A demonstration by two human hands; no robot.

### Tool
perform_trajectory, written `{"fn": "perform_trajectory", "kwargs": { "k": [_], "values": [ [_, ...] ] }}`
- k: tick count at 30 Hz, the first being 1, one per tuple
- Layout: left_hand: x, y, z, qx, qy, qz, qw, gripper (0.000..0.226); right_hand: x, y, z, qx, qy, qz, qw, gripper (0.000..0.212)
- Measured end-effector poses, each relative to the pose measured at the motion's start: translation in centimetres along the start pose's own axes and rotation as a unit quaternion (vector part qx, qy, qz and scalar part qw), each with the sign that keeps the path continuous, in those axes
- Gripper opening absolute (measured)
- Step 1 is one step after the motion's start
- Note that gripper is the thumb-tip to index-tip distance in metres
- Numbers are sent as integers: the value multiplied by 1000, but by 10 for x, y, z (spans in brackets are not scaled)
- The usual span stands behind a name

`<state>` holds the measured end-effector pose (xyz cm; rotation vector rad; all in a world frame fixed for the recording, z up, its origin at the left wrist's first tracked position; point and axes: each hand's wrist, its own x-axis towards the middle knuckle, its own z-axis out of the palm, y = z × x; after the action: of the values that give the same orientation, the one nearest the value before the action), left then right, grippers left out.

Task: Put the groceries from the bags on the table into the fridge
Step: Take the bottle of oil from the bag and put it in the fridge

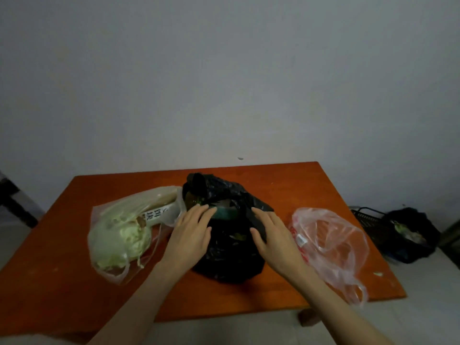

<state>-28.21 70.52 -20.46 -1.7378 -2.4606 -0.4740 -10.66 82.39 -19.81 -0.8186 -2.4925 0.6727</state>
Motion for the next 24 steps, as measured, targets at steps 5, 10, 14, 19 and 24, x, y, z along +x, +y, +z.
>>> {"fn": "perform_trajectory", "kwargs": {
  "k": [5,10,14,19,24],
  "values": [
    [83,-51,27,52,-76,93,991,57,49,2,59,50,-16,117,992,59],
    [131,-68,72,108,-226,167,954,69,76,34,90,37,-31,227,973,65],
    [170,-65,101,146,-245,196,938,79,100,73,93,-27,-22,259,965,62],
    [211,-63,135,151,-309,203,917,92,119,119,101,-53,-76,280,956,64],
    [240,-76,149,55,-397,134,906,82,123,148,113,48,-124,296,946,63]
  ]
}}
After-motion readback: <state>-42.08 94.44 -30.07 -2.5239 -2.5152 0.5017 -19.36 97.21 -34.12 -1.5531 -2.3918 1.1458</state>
